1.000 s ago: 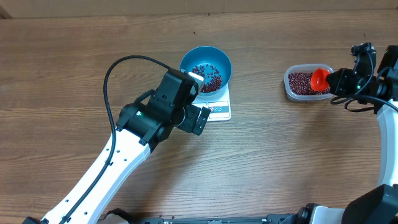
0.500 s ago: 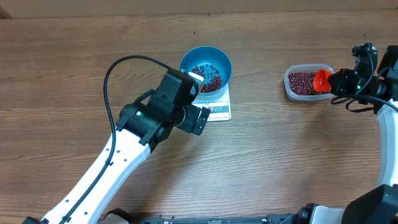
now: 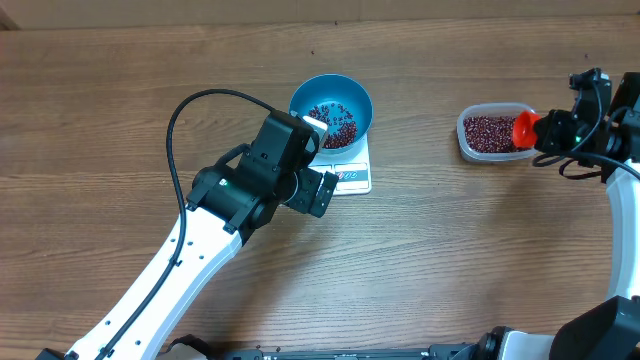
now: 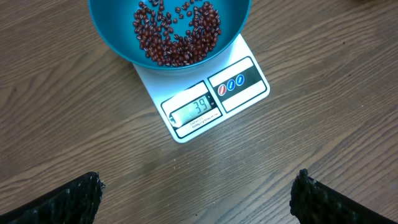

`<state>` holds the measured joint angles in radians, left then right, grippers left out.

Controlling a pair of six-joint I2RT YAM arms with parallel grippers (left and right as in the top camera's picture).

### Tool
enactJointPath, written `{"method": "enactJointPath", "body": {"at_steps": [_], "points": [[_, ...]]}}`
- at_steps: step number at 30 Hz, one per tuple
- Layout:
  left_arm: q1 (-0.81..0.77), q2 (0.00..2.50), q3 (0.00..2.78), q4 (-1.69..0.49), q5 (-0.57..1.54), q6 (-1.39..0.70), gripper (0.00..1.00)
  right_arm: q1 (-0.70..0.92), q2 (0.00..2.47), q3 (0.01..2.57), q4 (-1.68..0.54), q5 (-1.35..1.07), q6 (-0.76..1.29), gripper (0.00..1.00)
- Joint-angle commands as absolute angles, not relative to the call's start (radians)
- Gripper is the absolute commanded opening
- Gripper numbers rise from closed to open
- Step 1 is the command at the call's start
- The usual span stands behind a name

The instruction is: Scoop item into bowl and weigh 150g on scale

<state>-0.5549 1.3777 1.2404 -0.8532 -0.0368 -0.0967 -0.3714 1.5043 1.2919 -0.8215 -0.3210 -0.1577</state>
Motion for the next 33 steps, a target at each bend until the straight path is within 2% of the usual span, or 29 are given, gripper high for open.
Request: {"method": "enactJointPath", "body": {"at_steps": [1,23,33], "points": [[-0.557,1.386,1.253,-0.853,-0.033,-0.074,0.99,-0.366,1.489,1.302,-0.793,-0.297,-0.165,0.04],[-0.557,1.386,1.253,-0.853,-0.033,-0.074,1.0,-0.335,1.667,1.302,-0.755,-0.321,-0.166,0.04],[-0.557,1.386,1.253,-0.853,-0.033,-0.074,1.0,-0.265,1.709,1.302,-0.722,-0.118,-0.165,0.04]]}}
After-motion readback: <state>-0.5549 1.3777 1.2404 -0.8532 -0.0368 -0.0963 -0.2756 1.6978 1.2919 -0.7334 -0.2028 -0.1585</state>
